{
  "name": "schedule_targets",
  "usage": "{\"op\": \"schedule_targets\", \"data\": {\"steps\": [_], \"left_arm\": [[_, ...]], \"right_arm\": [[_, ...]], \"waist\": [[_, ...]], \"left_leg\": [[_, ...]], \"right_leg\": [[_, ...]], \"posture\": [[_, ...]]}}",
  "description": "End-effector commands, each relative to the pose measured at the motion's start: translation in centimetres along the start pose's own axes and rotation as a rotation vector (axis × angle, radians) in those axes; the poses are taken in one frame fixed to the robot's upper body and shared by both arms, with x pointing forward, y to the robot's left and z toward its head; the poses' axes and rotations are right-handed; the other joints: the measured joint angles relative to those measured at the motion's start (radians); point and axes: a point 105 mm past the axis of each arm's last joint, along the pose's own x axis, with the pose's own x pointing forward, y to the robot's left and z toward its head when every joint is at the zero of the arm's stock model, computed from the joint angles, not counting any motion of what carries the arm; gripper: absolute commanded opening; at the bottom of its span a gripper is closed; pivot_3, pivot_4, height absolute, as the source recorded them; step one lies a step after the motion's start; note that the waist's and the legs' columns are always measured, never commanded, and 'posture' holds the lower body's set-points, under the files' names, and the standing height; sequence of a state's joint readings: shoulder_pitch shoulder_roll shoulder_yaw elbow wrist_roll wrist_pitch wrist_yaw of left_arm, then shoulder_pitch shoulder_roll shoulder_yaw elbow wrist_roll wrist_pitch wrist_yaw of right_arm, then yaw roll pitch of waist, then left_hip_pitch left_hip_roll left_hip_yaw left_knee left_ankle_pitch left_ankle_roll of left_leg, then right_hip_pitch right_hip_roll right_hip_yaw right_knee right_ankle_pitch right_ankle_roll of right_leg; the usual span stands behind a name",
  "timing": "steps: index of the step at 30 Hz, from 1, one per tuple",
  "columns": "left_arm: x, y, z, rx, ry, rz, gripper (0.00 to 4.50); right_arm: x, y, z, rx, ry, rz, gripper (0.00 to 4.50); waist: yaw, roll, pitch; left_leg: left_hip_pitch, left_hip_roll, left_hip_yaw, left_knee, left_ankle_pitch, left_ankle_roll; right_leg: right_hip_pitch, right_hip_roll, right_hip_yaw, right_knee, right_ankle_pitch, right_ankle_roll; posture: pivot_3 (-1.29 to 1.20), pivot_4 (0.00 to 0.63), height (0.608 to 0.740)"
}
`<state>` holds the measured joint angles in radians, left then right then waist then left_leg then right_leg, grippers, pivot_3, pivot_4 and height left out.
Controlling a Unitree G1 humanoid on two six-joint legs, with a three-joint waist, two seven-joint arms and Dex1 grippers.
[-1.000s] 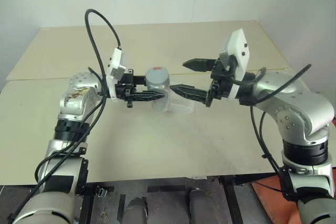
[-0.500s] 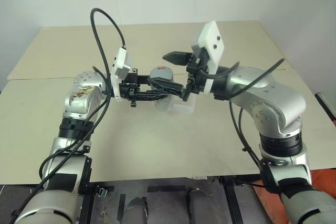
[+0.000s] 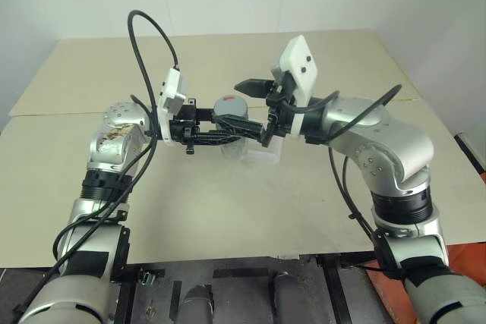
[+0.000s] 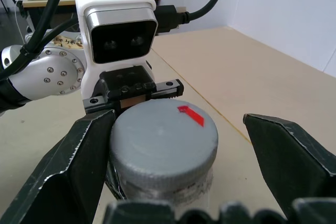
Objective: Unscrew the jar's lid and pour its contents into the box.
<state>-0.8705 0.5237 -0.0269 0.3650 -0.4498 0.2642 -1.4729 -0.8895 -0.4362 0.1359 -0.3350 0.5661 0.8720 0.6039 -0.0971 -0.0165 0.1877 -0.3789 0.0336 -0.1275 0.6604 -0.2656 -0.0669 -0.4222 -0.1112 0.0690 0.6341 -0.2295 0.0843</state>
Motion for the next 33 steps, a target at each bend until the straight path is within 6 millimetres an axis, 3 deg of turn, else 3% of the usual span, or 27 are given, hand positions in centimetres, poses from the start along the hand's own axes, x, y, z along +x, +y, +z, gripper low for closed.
{"op": "schedule_targets", "data": {"steps": [1, 17, 26, 33], "left_arm": [[-0.3, 0.0, 1.2, 0.057, 0.002, -0.009, 1.91], [-0.6, -0.2, 1.2, 0.055, 0.008, -0.018, 1.91], [-0.6, 0.0, 0.9, 0.049, 0.016, -0.004, 1.91], [-0.1, -0.1, 1.0, 0.047, 0.008, -0.019, 1.91]], "right_arm": [[-1.4, -0.8, 1.5, -0.04, -0.048, -0.048, 4.47], [-3.1, -0.4, 1.0, -0.043, -0.036, -0.044, 4.47], [-4.0, 0.7, 1.1, -0.05, -0.045, 0.04, 4.47], [-3.1, 1.0, 2.0, -0.057, -0.077, 0.049, 4.47]], "waist": [[0.0, 0.0, 0.0], [0.001, 0.0, 0.0], [0.0, 0.0, 0.0], [0.0, 0.0, 0.0]], "left_leg": [[0.0, 0.0, 0.0, 0.0, 0.0, 0.0], [0.0, 0.0, 0.0, 0.0, 0.0, 0.0], [0.0, 0.0, 0.0, 0.0, 0.0, 0.0], [0.0, 0.0, 0.0, 0.0, 0.0, 0.0]], "right_leg": [[0.0, 0.0, 0.0, 0.0, 0.0, 0.0], [0.0, 0.0, 0.0, 0.0, 0.0, 0.0], [0.0, 0.0, 0.0, -0.001, 0.0, 0.0], [0.0, 0.0, 0.0, -0.001, 0.0, 0.0]], "posture": [[0.0, 0.15, 0.74], [0.0, 0.15, 0.74], [0.0, 0.15, 0.74], [0.0, 0.15, 0.74]]}}
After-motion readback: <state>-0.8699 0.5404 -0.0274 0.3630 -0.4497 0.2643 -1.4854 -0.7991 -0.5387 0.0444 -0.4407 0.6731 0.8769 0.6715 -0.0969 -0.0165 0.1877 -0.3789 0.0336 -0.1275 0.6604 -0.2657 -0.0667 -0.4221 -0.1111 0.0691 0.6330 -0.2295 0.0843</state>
